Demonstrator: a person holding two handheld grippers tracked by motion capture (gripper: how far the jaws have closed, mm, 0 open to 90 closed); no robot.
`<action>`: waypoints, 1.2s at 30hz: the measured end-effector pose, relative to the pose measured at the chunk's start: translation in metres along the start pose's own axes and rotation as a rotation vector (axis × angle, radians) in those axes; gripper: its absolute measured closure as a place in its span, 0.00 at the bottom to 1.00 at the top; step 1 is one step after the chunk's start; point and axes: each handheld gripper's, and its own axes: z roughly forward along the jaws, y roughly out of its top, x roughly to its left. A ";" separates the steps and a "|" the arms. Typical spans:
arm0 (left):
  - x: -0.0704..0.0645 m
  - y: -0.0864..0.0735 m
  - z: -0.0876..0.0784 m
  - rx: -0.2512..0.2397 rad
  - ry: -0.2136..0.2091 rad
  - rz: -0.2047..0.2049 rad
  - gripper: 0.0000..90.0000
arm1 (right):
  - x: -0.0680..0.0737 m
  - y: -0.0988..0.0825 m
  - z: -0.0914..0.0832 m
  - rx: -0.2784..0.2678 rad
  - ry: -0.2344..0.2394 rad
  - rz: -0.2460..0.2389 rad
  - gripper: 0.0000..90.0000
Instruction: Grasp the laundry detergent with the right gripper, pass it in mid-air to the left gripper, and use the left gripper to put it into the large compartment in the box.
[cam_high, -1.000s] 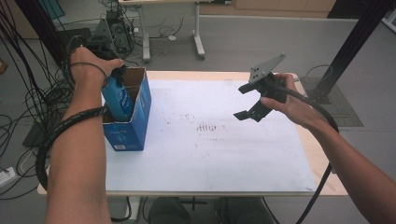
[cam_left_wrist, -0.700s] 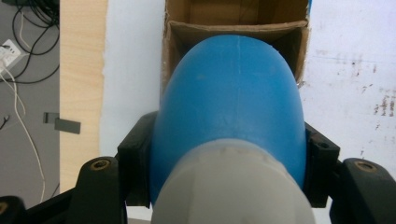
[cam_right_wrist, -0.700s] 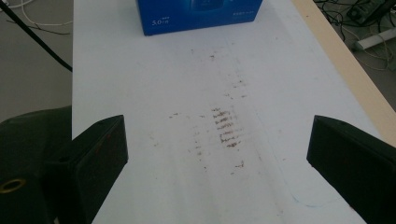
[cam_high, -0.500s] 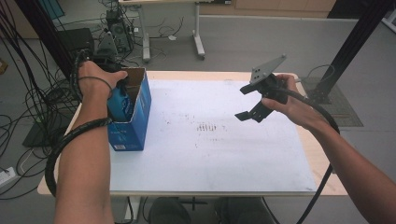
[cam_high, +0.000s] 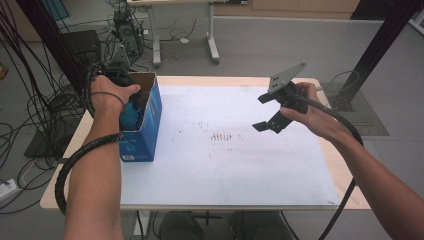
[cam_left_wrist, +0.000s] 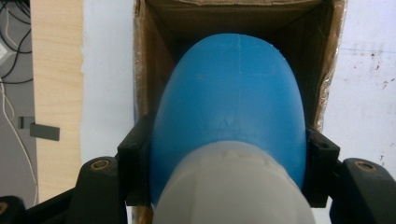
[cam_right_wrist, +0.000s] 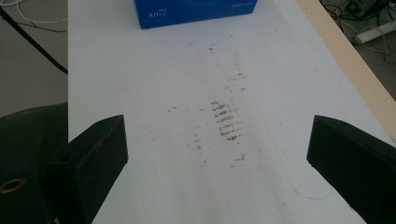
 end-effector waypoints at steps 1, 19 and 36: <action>0.000 0.000 0.001 0.000 0.000 0.002 0.41 | 0.000 0.000 0.000 0.000 0.000 -0.001 0.06; -0.003 -0.002 0.024 0.003 -0.001 0.018 0.41 | -0.001 -0.008 0.005 0.006 0.002 0.019 0.06; -0.004 -0.003 0.035 0.017 0.014 0.039 0.41 | -0.003 -0.010 0.006 0.005 -0.001 0.023 0.06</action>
